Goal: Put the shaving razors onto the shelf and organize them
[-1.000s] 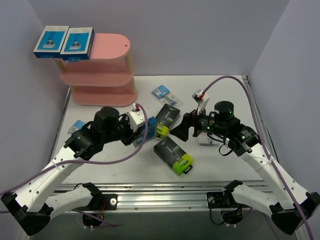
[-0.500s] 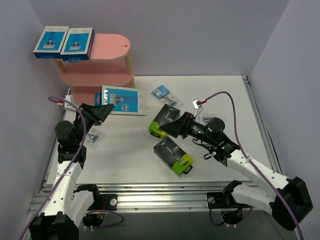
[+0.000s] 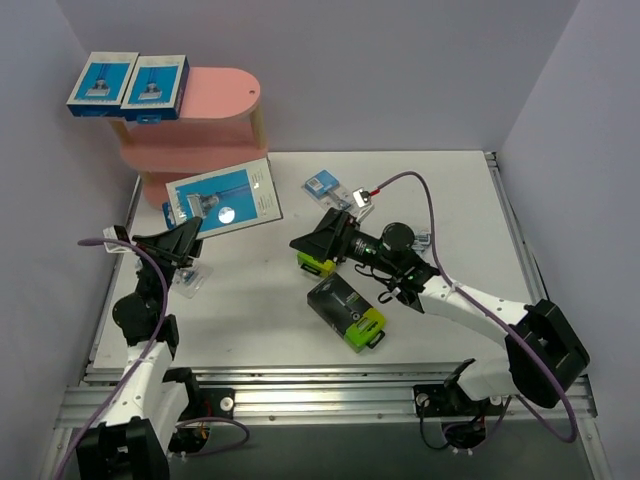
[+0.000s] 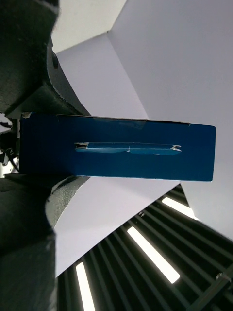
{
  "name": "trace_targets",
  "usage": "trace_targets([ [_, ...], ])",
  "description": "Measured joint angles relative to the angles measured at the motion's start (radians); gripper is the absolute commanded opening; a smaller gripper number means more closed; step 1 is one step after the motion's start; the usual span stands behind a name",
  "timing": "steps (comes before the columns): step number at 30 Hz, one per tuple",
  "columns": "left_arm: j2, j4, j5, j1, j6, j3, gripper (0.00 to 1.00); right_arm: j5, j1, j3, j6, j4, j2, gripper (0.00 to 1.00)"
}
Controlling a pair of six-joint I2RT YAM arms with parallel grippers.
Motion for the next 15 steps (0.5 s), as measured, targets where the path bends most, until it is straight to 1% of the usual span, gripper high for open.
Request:
trace_targets([
  [5,-0.065,0.061,0.011,0.0,-0.038,-0.039,0.04,0.002,0.028,0.064,0.001,0.036,0.077,0.93],
  [7,-0.084,0.059,0.018,-0.001,-0.039,-0.064,0.09,0.002,0.039,0.091,0.0,0.052,0.094,0.93],
  [8,-0.09,0.058,0.021,-0.003,-0.041,-0.075,0.1,0.002,0.043,0.104,0.0,0.056,0.1,0.93],
  [12,-0.106,0.05,0.018,-0.006,-0.051,-0.103,0.09,-0.01,0.056,0.141,-0.005,0.083,0.109,0.93],
  [15,-0.113,0.04,0.018,-0.011,-0.053,-0.111,0.05,-0.019,0.064,0.156,-0.008,0.097,0.109,0.91],
])
